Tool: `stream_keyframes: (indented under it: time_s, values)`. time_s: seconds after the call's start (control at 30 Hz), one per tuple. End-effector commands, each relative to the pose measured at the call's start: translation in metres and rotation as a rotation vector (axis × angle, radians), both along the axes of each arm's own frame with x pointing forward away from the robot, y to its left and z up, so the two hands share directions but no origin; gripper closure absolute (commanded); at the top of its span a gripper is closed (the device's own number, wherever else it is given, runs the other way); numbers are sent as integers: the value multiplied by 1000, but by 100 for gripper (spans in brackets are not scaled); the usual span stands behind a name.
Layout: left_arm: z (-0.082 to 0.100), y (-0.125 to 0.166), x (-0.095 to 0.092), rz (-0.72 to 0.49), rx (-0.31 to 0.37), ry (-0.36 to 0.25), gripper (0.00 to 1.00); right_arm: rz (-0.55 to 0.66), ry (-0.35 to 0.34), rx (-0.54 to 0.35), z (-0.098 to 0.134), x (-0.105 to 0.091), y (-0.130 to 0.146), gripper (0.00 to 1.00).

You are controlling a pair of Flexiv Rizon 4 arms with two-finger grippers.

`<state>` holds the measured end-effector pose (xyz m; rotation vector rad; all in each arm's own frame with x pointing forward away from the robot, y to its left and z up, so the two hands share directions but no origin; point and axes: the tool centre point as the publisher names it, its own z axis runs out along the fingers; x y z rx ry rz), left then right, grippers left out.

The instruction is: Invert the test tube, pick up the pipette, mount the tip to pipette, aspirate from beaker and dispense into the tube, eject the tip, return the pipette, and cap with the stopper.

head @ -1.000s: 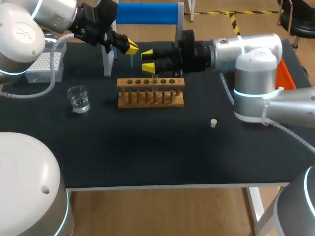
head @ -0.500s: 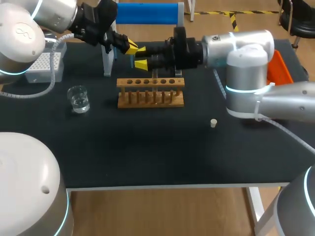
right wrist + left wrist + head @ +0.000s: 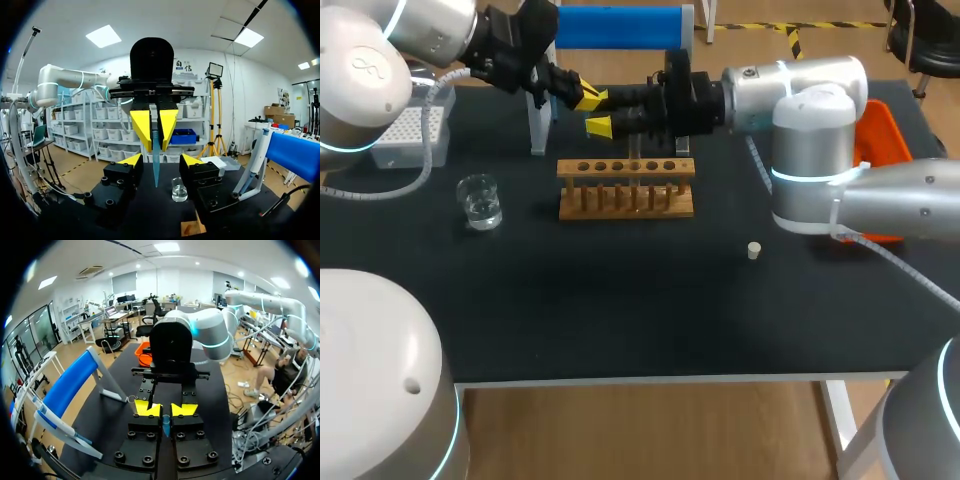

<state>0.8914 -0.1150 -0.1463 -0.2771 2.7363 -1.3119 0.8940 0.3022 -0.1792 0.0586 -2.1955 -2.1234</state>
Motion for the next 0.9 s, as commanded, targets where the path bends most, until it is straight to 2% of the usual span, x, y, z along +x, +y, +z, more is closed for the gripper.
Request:
stream_keyframes:
  time_s: [0.03,0.8,0.9]
  values:
    - [1,1,-1,0,3,3,100,10,2,6,-2,3,5,54]
    - [1,1,-1,0,3,3,100,33,2,19,1,-1,20,57]
    - [1,1,-1,0,3,3,100,33,2,21,1,-2,20,60]
